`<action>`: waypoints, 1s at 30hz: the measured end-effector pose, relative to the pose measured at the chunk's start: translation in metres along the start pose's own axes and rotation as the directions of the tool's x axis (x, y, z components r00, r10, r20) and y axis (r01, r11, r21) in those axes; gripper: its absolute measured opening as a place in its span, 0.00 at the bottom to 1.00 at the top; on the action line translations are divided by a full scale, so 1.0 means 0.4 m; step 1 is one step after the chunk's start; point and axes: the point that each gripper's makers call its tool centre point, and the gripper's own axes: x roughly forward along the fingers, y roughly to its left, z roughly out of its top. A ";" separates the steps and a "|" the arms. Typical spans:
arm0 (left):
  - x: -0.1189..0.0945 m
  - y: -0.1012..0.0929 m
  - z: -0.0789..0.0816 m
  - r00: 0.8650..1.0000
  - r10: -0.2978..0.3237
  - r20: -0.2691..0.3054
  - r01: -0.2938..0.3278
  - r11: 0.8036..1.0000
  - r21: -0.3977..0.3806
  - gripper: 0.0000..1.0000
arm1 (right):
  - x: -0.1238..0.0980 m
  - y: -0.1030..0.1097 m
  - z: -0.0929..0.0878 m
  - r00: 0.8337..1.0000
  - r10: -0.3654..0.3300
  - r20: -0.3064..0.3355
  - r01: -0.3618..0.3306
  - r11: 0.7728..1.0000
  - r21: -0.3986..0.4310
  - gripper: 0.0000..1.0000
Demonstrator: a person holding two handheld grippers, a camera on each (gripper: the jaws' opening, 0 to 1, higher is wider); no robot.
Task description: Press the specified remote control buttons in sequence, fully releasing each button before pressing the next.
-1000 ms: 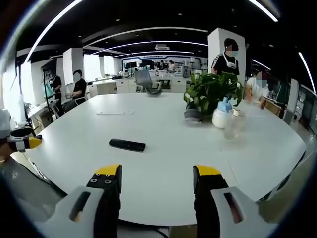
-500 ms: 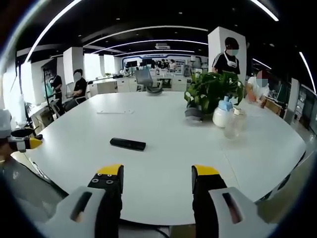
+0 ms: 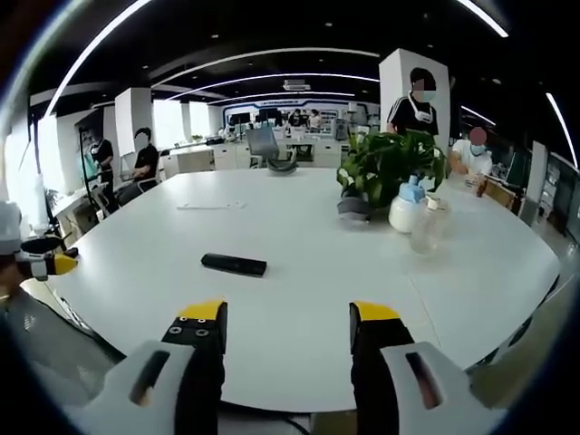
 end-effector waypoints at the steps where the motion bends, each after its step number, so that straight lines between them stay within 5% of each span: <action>1: 0.000 -0.001 0.000 1.000 -0.001 -0.001 0.001 1.000 0.001 0.75 | -0.001 0.001 0.000 1.000 0.000 0.000 0.000 1.000 0.000 0.56; 12: 0.000 -0.016 0.010 0.998 -0.068 0.008 0.069 0.996 -0.061 0.75 | -0.003 -0.002 0.006 1.000 0.001 0.014 -0.001 1.000 0.013 0.55; 20: 0.005 -0.050 0.017 0.990 -0.140 -0.025 0.139 0.990 -0.018 0.71 | -0.001 -0.001 -0.003 1.000 0.001 -0.004 -0.001 1.000 0.006 0.53; 30: 0.028 -0.067 0.112 0.981 -0.191 0.015 0.190 0.980 0.055 0.68 | 0.001 -0.002 -0.007 1.000 -0.003 -0.013 0.003 1.000 0.001 0.53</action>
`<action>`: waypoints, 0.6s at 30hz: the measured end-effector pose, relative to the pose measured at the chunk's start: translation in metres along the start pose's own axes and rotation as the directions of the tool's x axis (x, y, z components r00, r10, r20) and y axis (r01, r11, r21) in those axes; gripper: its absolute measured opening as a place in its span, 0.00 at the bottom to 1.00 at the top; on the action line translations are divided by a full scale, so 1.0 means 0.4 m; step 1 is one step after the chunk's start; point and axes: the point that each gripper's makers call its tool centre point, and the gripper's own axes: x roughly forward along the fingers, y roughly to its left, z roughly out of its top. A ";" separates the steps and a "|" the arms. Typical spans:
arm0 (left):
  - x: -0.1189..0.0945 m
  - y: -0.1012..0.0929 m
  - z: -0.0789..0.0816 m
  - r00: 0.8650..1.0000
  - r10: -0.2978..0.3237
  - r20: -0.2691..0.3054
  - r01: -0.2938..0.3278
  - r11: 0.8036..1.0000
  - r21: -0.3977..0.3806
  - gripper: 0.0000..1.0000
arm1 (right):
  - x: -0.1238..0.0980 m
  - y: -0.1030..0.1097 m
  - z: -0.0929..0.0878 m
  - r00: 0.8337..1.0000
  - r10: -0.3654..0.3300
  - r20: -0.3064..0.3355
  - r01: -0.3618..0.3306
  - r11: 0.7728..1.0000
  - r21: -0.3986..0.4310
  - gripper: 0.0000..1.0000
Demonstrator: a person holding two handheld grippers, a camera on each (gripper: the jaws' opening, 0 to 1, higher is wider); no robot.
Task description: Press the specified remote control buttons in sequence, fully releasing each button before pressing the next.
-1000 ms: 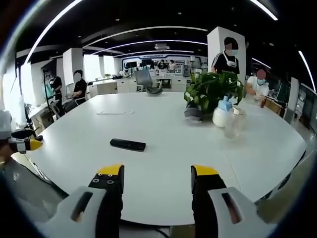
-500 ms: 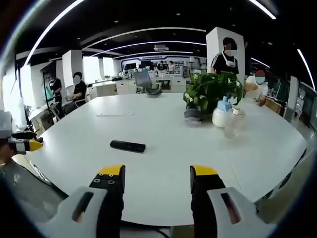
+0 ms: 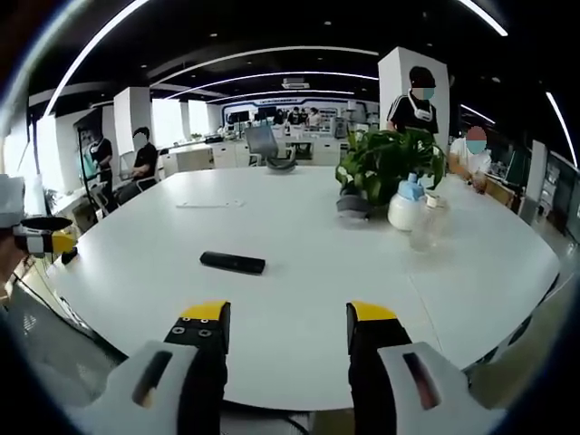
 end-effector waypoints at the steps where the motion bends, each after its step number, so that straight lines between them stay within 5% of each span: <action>1: 0.007 -0.006 0.006 1.000 -0.016 0.000 0.016 1.000 0.009 0.68 | 0.000 0.000 -0.001 1.000 0.000 -0.003 0.000 1.000 -0.002 0.53; 18: 0.132 -0.095 0.054 0.979 -0.188 -0.074 0.198 0.963 0.184 0.66 | 0.001 -0.001 -0.008 1.000 -0.007 -0.019 0.007 1.000 -0.006 0.51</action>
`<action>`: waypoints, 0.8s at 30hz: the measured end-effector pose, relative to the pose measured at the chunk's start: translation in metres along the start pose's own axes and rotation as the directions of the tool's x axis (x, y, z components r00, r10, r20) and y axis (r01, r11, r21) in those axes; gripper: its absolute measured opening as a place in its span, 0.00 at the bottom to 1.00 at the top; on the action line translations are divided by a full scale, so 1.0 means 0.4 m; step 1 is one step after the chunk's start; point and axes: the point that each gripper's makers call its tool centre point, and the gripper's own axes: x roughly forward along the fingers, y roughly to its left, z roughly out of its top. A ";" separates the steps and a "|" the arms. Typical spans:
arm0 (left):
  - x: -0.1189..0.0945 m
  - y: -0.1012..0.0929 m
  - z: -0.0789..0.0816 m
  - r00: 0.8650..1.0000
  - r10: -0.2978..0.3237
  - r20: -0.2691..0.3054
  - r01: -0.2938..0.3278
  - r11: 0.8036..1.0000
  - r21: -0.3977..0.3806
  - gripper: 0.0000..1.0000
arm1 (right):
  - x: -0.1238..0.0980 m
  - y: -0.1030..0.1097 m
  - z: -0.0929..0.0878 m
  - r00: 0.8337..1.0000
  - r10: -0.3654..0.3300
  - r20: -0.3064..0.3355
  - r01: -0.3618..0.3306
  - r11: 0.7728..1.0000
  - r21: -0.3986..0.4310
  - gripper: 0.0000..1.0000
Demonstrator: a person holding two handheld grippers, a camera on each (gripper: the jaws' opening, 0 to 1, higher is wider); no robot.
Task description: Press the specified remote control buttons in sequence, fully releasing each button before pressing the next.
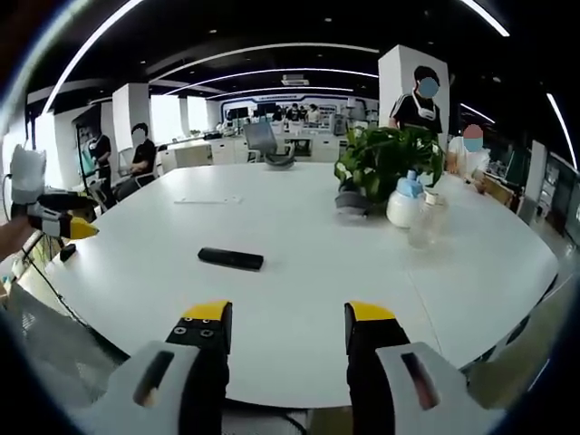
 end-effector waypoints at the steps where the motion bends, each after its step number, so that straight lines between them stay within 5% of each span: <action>1: 0.009 -0.004 0.001 1.000 -0.010 -0.005 0.010 1.000 0.014 0.66 | 0.000 0.000 -0.001 1.000 0.000 -0.002 0.000 1.000 -0.001 0.51; 24: 0.156 -0.047 0.023 0.984 -0.157 -0.087 0.170 0.969 0.177 0.62 | 0.005 0.000 -0.016 0.999 -0.007 -0.049 0.006 1.000 -0.017 0.50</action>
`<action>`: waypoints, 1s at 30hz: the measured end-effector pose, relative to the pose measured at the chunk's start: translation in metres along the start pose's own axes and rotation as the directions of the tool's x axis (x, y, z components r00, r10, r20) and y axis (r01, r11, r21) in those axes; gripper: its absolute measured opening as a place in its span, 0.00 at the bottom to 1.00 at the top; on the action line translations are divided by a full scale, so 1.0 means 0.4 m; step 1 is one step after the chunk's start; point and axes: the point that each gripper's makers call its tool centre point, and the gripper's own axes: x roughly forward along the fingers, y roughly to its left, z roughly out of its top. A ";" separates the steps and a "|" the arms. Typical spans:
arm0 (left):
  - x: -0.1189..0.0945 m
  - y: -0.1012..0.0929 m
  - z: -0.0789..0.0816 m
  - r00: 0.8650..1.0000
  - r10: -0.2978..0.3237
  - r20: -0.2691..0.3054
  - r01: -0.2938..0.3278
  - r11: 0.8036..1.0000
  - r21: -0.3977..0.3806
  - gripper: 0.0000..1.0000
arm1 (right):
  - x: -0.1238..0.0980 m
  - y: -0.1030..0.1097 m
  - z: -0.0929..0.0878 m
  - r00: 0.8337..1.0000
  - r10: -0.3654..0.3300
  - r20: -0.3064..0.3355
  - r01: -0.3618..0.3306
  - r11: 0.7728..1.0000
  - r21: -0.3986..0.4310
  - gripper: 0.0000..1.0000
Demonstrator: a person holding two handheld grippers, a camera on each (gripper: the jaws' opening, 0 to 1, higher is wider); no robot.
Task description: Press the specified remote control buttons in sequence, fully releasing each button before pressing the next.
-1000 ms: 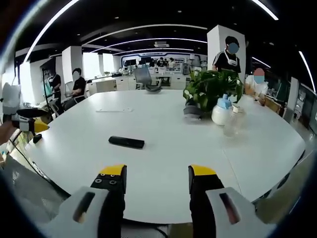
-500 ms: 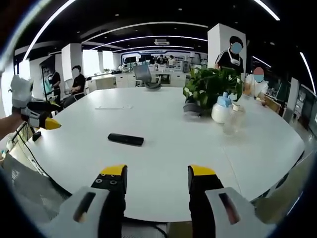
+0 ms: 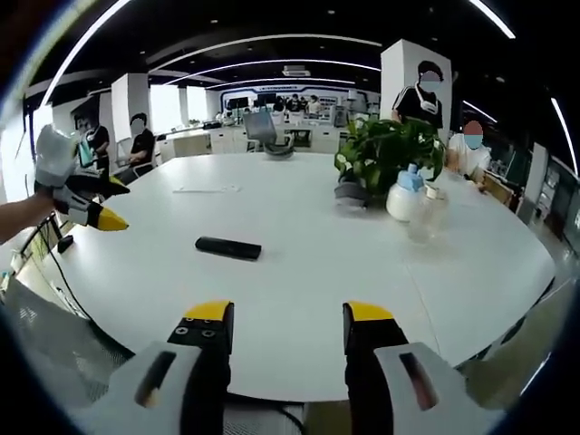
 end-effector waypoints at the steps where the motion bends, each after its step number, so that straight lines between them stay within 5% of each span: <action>1: 0.004 0.001 -0.001 1.000 -0.002 -0.002 0.002 1.000 0.003 0.62 | 0.000 0.001 -0.001 1.000 0.001 -0.002 -0.001 1.000 -0.002 0.50; 30: 0.187 -0.035 0.024 0.988 -0.142 -0.053 0.148 0.980 0.137 0.64 | 0.008 -0.001 -0.026 0.998 -0.004 -0.064 0.002 1.000 -0.028 0.48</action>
